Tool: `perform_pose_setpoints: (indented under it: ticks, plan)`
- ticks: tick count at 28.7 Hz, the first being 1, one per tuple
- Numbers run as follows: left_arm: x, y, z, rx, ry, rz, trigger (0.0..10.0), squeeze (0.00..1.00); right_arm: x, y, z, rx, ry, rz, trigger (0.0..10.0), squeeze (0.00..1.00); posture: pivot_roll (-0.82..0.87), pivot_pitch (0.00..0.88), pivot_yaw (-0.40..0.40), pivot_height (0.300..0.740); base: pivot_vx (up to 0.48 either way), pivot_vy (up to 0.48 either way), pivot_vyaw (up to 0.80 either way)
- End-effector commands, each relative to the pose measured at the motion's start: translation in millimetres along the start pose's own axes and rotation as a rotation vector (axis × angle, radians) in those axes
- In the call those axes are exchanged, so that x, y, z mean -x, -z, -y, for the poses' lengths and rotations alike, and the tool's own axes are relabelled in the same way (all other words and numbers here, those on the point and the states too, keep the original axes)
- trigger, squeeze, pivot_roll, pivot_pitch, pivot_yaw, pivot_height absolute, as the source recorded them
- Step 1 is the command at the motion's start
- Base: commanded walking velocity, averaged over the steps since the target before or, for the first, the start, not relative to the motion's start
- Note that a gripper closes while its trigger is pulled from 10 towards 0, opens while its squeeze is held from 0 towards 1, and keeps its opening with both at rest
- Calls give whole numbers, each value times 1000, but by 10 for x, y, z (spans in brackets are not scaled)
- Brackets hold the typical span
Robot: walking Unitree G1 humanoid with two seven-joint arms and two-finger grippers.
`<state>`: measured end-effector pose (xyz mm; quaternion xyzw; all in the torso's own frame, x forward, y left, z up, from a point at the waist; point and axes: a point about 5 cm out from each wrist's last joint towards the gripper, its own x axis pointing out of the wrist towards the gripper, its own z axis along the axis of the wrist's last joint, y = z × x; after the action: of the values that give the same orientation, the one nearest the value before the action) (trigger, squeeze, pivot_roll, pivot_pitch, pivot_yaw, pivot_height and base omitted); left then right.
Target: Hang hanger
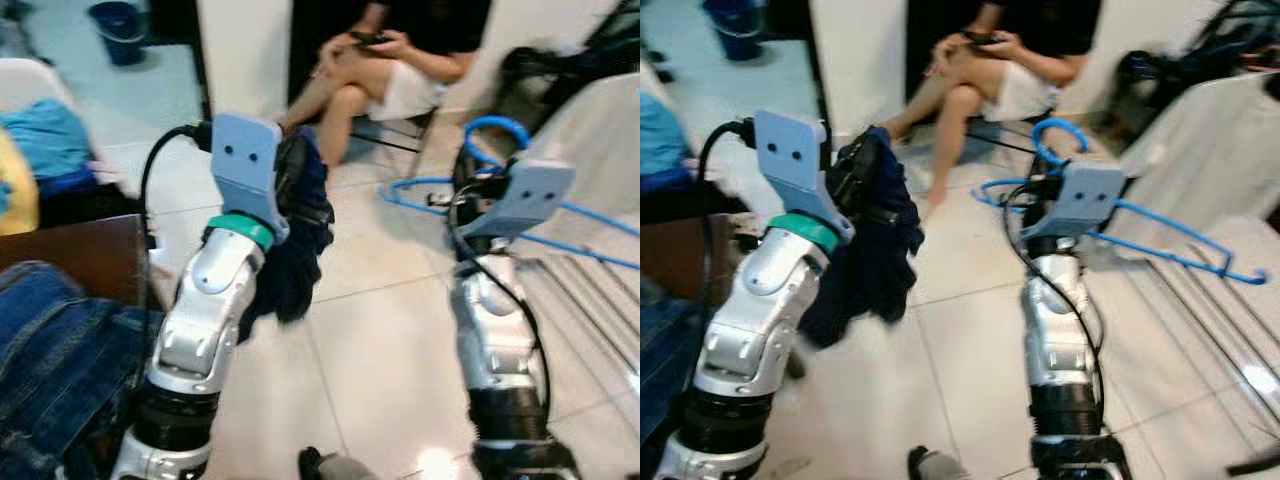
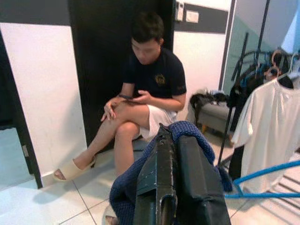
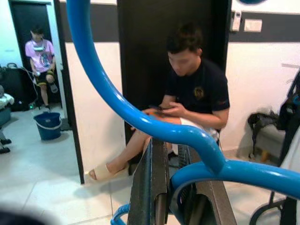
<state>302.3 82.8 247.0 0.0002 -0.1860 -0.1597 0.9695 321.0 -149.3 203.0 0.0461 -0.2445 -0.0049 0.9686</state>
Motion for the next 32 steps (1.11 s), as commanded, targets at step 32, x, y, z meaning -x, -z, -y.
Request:
perform_pose_setpoints:
  ticks: [32]
  plan:
    - [363,117,-992,-389,-400,-85,10000,0,-210,173,-534,-109,-216,-86,10000,0,175,88,-63,740,0,0,-800]
